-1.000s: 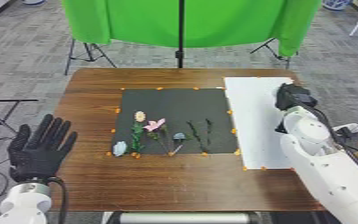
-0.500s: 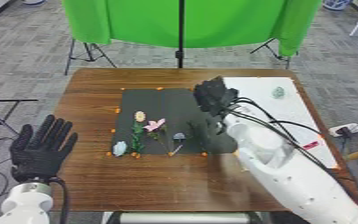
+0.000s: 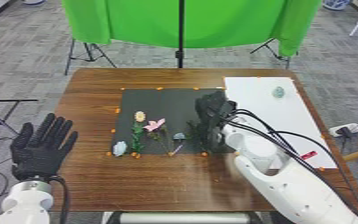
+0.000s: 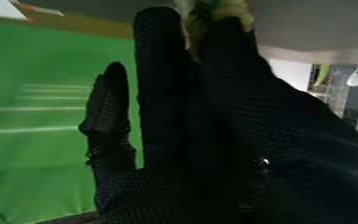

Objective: Arrange flowers

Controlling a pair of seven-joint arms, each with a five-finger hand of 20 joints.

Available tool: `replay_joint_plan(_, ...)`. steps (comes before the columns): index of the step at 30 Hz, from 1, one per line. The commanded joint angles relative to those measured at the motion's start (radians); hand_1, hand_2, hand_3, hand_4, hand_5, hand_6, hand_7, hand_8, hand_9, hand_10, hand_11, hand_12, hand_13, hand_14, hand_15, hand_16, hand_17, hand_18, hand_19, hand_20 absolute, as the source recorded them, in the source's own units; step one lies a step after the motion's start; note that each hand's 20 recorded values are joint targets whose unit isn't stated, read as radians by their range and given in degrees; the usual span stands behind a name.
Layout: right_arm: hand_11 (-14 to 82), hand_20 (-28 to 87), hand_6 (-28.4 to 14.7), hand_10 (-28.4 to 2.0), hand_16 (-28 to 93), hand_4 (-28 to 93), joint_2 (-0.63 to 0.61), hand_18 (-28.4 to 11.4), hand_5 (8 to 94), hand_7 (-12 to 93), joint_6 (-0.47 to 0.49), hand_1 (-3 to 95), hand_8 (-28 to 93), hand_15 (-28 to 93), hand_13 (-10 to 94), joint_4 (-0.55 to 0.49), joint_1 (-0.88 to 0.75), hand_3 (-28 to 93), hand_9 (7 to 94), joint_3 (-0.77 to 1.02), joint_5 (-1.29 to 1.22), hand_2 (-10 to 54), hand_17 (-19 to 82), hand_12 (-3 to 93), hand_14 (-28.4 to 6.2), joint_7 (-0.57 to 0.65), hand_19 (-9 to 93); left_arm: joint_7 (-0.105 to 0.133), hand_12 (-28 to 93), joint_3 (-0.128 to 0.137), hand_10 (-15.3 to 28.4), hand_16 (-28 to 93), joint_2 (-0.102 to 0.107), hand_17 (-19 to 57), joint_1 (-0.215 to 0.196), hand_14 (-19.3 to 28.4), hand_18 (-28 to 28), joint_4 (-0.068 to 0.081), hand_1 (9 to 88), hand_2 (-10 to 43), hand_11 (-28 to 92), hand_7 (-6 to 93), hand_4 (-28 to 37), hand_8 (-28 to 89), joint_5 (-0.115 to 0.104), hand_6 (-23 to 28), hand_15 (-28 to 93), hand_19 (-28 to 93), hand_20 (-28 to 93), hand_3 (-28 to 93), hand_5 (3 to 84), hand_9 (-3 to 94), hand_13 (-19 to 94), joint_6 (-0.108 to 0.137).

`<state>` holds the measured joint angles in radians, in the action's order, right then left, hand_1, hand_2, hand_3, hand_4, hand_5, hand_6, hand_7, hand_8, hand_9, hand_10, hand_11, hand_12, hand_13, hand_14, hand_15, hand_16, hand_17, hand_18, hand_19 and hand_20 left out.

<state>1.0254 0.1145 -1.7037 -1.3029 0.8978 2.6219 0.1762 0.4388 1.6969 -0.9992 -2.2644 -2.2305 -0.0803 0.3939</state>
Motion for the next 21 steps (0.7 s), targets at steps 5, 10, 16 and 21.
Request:
replay_joint_plan(5,19.5,44,0.6,-12.9,32,-28,-0.018,-21.1,67.2,16,0.050,49.2,-12,39,65,-0.043,-0.036,76,72.2,0.039,-0.042,-9.5,27,19.6,-9.0,0.037,78,-0.008,9,0.000,14.4,-4,-0.012,-6.2,-0.021,13.2,13.4,0.004,26.7,12.6,21,13.9,-28.3,-11,0.032,9.3,23,33,12,77,44.7,39.2,31,0.013)
replay_joint_plan(10,18.6,44,-0.4,-13.4,25,-28,-0.024,-21.6,64.2,15,0.042,43.2,-12,42,64,-0.072,-0.045,78,69.7,0.063,-0.066,-9.5,27,17.6,-10.5,0.035,78,-0.006,9,-0.005,14.3,-4,-0.010,-6.2,-0.017,13.2,13.4,0.006,26.6,12.9,21,14.0,-28.3,-11,0.031,9.2,23,33,12,77,44.8,39.2,31,0.010)
replay_joint_plan(16,16.6,45,-1.7,-14.9,24,-28,-0.042,-22.3,59.0,12,0.017,33.7,-11,45,62,-0.066,-0.017,77,66.1,0.096,-0.070,-9.5,26,17.0,-12.1,0.060,79,0.002,9,-0.005,14.3,-4,-0.014,-6.3,-0.021,13.1,13.4,0.003,26.6,13.1,21,13.9,-28.3,-11,0.029,9.3,23,33,12,76,44.8,39.2,31,0.014)
replay_joint_plan(21,14.4,45,-3.1,-16.8,22,-28,-0.062,-23.2,54.7,10,-0.098,28.9,-10,46,56,0.067,0.056,77,59.9,0.147,-0.063,-9.5,26,16.7,-14.3,0.173,79,0.007,9,-0.009,14.4,-4,-0.013,-6.2,-0.015,13.1,13.4,0.002,26.6,13.2,21,14.0,-28.3,-11,0.032,9.2,23,33,12,76,44.8,39.2,31,0.014)
